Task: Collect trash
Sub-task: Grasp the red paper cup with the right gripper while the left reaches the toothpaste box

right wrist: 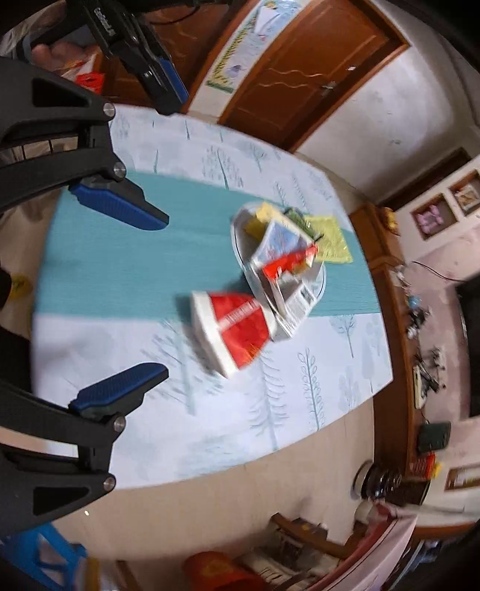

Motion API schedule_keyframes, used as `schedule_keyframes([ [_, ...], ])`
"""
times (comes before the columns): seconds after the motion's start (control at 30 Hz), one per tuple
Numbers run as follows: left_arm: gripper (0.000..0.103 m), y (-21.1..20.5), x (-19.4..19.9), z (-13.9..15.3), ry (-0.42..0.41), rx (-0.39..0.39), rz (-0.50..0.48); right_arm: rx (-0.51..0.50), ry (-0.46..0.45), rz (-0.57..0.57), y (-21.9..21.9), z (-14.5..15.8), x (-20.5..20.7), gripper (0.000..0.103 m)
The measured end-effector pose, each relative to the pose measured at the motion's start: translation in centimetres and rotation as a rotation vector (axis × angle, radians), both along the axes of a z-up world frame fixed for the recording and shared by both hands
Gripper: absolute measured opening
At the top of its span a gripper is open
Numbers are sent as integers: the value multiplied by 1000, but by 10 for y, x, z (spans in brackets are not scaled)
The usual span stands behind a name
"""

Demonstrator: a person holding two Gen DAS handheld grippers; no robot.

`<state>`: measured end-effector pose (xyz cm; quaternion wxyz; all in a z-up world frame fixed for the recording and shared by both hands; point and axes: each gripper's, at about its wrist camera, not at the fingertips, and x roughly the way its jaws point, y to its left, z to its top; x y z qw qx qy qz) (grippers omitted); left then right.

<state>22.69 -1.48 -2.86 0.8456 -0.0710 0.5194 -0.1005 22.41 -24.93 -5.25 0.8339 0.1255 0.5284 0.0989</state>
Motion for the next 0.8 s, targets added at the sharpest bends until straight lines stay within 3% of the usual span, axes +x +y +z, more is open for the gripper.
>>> schedule_keyframes([
  [0.33, 65, -19, 40, -34, 122, -42, 179, 31, 159, 183, -37, -72, 112, 72],
  [0.6, 65, -26, 59, -44, 159, -58, 217, 118, 215, 318, -30, -98, 142, 70],
  [0.7, 65, -28, 68, -47, 164, -63, 226, 155, 237, 368, -22, -106, 140, 58],
  [0.77, 65, -30, 74, -51, 170, -65, 227, 197, 249, 405, -17, -109, 137, 38],
  [0.8, 65, -31, 76, -52, 172, -64, 227, 226, 258, 426, -13, -110, 134, 33],
])
